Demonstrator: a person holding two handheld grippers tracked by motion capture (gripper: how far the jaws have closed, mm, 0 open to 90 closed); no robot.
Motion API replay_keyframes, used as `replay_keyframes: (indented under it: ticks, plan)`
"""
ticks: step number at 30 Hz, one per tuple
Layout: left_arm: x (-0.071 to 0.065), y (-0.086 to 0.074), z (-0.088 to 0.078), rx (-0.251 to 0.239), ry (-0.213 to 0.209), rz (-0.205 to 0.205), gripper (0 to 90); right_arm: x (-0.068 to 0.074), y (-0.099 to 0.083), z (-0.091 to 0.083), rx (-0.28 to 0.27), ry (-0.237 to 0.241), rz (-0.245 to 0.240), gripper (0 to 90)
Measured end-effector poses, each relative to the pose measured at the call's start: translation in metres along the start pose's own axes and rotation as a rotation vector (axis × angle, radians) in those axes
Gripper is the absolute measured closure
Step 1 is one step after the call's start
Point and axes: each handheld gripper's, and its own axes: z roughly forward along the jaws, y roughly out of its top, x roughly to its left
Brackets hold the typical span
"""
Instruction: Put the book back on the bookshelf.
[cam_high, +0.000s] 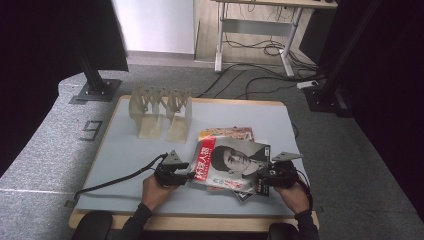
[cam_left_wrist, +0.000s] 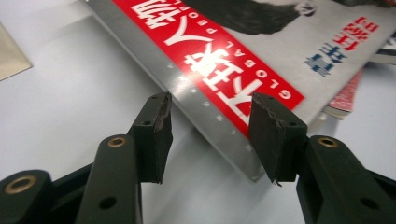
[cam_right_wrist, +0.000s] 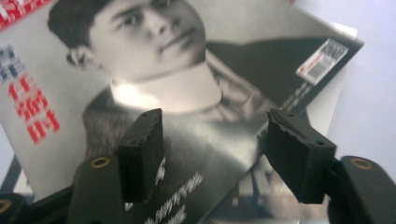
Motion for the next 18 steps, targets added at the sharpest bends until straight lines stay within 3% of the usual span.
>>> replay_keyframes:
  ticks: [6, 9, 13, 18]
  plan:
    - [-0.011, -0.007, -0.002, 0.009, -0.048, 0.024, 43.2, -0.015, 0.021, 0.013, -0.052, 0.004, -0.001, 21.5]
    - [-0.014, -0.011, -0.001, 0.037, -0.034, 0.052, 40.5, -0.022, 0.031, 0.026, -0.049, 0.005, 0.003, 13.2]
    - [-0.016, -0.015, -0.001, 0.044, -0.019, 0.069, 40.8, -0.032, 0.041, 0.045, -0.043, 0.007, 0.005, 12.4]
    - [-0.014, -0.017, -0.001, 0.036, -0.022, 0.055, 44.2, -0.038, 0.053, 0.063, -0.037, 0.008, -0.003, 9.5]
